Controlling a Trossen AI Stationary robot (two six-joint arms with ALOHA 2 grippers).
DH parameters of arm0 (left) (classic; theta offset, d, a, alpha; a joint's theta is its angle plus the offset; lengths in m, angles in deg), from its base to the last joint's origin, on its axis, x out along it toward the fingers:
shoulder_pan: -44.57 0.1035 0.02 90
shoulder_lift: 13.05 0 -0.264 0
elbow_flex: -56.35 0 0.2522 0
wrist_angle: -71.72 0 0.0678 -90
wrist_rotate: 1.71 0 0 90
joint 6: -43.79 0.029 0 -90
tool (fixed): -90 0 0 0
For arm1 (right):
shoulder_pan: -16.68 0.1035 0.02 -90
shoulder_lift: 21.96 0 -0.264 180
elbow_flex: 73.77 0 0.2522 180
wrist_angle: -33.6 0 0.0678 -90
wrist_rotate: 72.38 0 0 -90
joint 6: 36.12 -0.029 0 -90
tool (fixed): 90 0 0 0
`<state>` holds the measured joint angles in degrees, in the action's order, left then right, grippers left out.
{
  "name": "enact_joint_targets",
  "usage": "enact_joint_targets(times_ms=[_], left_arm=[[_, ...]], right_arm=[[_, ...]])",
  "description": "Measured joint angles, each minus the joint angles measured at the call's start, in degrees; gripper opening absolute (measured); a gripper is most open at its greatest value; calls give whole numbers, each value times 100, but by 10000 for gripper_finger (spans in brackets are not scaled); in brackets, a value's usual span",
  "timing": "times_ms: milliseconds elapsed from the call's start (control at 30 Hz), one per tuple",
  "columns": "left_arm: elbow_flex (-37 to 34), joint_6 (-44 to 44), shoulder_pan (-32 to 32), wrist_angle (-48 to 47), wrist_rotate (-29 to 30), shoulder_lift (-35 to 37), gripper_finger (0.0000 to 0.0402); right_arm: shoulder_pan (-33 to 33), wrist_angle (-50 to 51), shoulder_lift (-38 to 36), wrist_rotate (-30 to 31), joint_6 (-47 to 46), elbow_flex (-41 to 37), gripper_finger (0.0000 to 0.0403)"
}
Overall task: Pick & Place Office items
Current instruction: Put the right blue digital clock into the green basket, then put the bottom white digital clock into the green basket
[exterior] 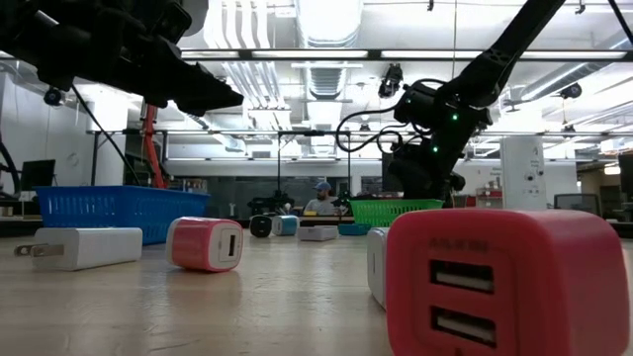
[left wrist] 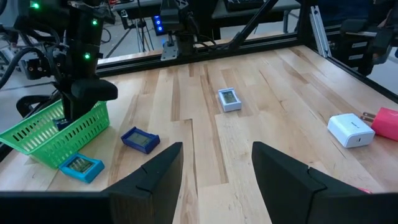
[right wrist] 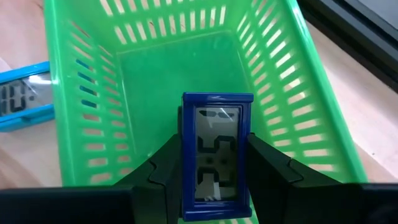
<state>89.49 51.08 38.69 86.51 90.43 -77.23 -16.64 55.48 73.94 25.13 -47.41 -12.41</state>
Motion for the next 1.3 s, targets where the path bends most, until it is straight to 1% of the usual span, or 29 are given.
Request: enact_joint_targets(times_ms=[300,367,467,533,600,700,833,1000,1100,1300], left_arm=[[-2,2,1,2,1,0,195],[-2,2,0,0,1,0,195],[0,2,0,0,1,0,195],[0,2,0,0,1,0,195],[0,3,0,0,1,0,195],[-2,4,0,-2,1,0,195],[0,4,0,-4,1,0,195],[-2,4,0,-36,1,0,195],[0,4,2,-67,1,0,195],[-2,42,0,-82,1,0,195]], right_arm=[[0,-21,10,6,-28,2,127],[0,-31,16,5,-29,2,154],[4,-14,32,-9,-38,-4,216],[4,-20,32,-11,-59,-4,249],[4,-20,32,-11,-73,-4,272],[4,-88,32,-10,-133,-4,293],[18,-403,24,-9,-148,-4,305],[86,-942,-8,-5,-94,-4,307],[129,-1074,-8,19,-69,-4,308],[342,-1255,-8,444,268,-4,301]])
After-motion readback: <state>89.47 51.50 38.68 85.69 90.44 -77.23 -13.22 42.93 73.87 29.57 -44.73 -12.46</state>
